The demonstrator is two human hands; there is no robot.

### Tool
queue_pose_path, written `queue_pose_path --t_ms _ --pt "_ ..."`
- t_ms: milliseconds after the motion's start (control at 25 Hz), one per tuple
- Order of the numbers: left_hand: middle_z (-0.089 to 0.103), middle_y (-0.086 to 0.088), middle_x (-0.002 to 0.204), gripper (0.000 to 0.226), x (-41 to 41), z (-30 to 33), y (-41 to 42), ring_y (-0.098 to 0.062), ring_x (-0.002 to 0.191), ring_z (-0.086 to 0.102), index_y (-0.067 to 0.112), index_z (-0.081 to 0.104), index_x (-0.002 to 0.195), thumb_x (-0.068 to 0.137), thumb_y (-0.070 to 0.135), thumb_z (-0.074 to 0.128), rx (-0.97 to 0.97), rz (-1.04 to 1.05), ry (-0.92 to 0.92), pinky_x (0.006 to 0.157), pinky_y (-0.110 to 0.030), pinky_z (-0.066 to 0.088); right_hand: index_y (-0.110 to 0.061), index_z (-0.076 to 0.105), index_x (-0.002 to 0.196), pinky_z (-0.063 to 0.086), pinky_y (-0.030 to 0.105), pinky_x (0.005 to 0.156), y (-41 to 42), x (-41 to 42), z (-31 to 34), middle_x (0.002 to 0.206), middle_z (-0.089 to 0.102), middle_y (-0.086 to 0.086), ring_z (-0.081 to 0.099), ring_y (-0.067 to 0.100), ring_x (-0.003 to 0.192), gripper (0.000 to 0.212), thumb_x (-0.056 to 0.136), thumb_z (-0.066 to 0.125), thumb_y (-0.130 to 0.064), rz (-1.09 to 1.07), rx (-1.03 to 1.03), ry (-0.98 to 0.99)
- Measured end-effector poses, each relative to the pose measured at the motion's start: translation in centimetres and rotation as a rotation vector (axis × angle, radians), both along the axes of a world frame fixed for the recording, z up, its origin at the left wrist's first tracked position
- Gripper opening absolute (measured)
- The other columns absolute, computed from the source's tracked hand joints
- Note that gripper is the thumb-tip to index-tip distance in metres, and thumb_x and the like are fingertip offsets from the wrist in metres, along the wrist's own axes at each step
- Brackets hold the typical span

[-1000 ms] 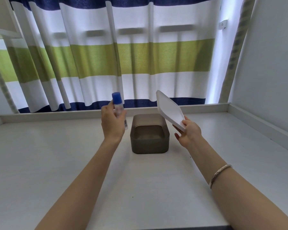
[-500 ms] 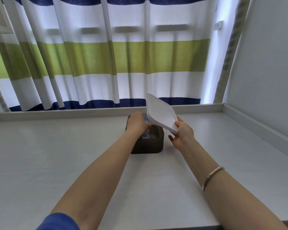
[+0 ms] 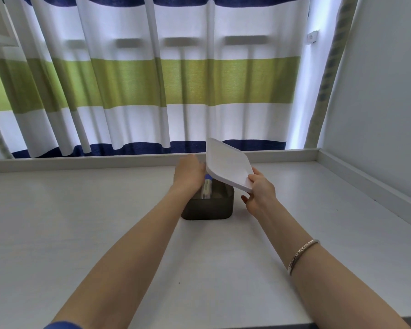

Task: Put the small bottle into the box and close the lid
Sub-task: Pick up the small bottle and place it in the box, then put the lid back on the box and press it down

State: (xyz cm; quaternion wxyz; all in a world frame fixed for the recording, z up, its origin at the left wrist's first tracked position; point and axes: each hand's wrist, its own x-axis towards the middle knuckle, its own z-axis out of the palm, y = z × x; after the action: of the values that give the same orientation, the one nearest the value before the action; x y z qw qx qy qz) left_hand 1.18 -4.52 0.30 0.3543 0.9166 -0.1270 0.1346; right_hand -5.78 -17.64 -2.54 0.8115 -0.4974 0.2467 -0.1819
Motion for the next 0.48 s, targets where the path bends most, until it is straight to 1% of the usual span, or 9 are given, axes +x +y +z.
queue_pose_path --t_ms 80,120,160,240,320,360,400,440,480 --pt "0.066 -0.018 0.084 0.031 -0.3 1.2 1.3 -0.028 0.072 0.066 -0.005 0.062 0.09 0.095 0.019 0.042 -0.339 -0.018 0.092 0.062 -0.034 0.058 -0.024 0.047 0.134 0.038 0.046 0.101 0.1 0.1 -0.1 0.109 0.049 0.003 0.045 0.023 0.104 0.043 0.095 0.036 -0.011 0.011 -0.058 0.005" --pt "0.067 -0.016 0.084 0.033 -0.6 1.6 1.9 -0.024 0.067 0.067 -0.005 0.061 0.096 0.095 0.023 0.043 -0.476 -0.036 0.151 0.057 -0.028 0.059 -0.023 0.046 0.135 0.038 0.046 0.102 0.2 0.2 -0.1 0.106 0.049 0.002 0.045 0.022 0.102 0.043 0.095 0.035 -0.01 0.019 -0.092 0.004" --pt "0.067 -0.011 0.081 0.033 -0.9 1.9 2.5 -0.018 0.063 0.066 -0.004 0.062 0.099 0.094 0.025 0.046 -0.553 -0.059 0.203 0.05 -0.021 0.057 -0.022 0.045 0.136 0.038 0.045 0.101 0.4 0.3 -0.1 0.102 0.05 0.0 0.045 0.02 0.099 0.044 0.095 0.033 -0.01 0.029 -0.133 -0.001" --pt "0.067 -0.005 0.081 0.03 -1.5 2.1 3.5 -0.011 0.062 0.065 0.0 0.065 0.102 0.09 0.026 0.055 -0.527 -0.105 0.243 0.044 -0.013 0.052 -0.019 0.042 0.137 0.041 0.036 0.09 0.8 0.4 -0.1 0.093 0.05 -0.005 0.047 0.014 0.089 0.043 0.095 0.032 -0.009 0.054 -0.229 -0.02" --pt "0.068 -0.007 0.095 0.028 -1.8 1.8 4.2 -0.013 0.072 0.065 0.002 0.067 0.104 0.085 0.022 0.062 -0.488 -0.113 0.231 0.054 -0.015 0.055 -0.018 0.041 0.136 0.04 0.026 0.079 1.3 0.5 -0.1 0.091 0.05 -0.007 0.047 0.012 0.082 0.041 0.096 0.032 -0.012 0.088 -0.327 -0.02" --pt "0.066 -0.008 0.1 0.028 -1.8 1.5 4.4 -0.017 0.08 0.065 0.003 0.067 0.105 0.083 0.02 0.065 -0.481 -0.097 0.221 0.062 -0.019 0.056 -0.017 0.041 0.135 0.041 0.024 0.079 1.5 0.6 -0.1 0.097 0.052 -0.004 0.048 0.012 0.085 0.04 0.096 0.033 -0.016 0.109 -0.379 -0.013" --pt "0.065 -0.008 0.103 0.028 -1.8 1.3 4.6 -0.02 0.087 0.064 0.004 0.067 0.105 0.082 0.02 0.066 -0.471 -0.072 0.208 0.071 -0.025 0.055 -0.017 0.041 0.135 0.043 0.028 0.085 1.7 0.8 -0.1 0.109 0.054 0.0 0.05 0.014 0.096 0.04 0.096 0.034 -0.02 0.131 -0.437 0.002" --pt "0.065 -0.008 0.104 0.028 -1.9 1.0 4.8 -0.022 0.092 0.063 0.005 0.068 0.105 0.081 0.019 0.067 -0.452 -0.044 0.193 0.078 -0.029 0.054 -0.018 0.041 0.136 0.043 0.035 0.097 1.8 1.0 -0.2 0.123 0.052 0.005 0.048 0.02 0.11 0.041 0.096 0.035 -0.024 0.151 -0.499 0.026" --pt "0.066 -0.008 0.105 0.027 -1.9 0.7 5.0 -0.024 0.095 0.063 0.005 0.069 0.104 0.08 0.019 0.068 -0.431 -0.024 0.181 0.082 -0.033 0.053 -0.02 0.04 0.137 0.037 0.042 0.106 1.8 1.2 -0.3 0.134 0.047 0.008 0.042 0.026 0.121 0.043 0.095 0.035 -0.027 0.17 -0.55 0.052"
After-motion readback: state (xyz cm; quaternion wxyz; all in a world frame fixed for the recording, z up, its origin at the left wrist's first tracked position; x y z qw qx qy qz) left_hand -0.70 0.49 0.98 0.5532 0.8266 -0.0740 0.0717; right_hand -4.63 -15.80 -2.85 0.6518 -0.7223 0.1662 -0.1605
